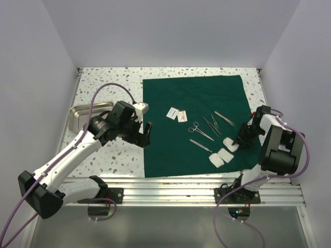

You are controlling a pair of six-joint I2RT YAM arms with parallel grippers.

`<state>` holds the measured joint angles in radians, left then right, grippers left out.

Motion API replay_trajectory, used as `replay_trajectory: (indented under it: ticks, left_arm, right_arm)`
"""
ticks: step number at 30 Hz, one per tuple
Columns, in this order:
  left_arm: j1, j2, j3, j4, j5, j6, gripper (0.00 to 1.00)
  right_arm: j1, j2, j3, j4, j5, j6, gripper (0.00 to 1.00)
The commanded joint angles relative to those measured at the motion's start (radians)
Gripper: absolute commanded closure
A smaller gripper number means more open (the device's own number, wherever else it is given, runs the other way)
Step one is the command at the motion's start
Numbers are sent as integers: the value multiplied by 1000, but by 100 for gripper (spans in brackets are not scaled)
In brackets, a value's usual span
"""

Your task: Prepare the surgical pack

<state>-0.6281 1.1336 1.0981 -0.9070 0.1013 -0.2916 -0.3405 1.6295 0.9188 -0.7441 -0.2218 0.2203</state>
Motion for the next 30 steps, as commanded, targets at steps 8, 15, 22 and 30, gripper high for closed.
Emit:
replay_trajectory:
  ticks: [8,15,22,30]
  left_arm:
    - [7,-8,26,17,5,26,0]
    - [7,-12,28,11,0,26,0]
    - [7,-18,34,3,-3,26,1]
    - [10,-18,55,-1,-6,23,1]
  right_arm:
    - [6,-40,32,-34,7,1,65]
    - [6,-45,32,-46,7,-9,71]
    - [6,-56,41,-75,13,-19,83]
    - [5,-68,110,-124,-10,13,100]
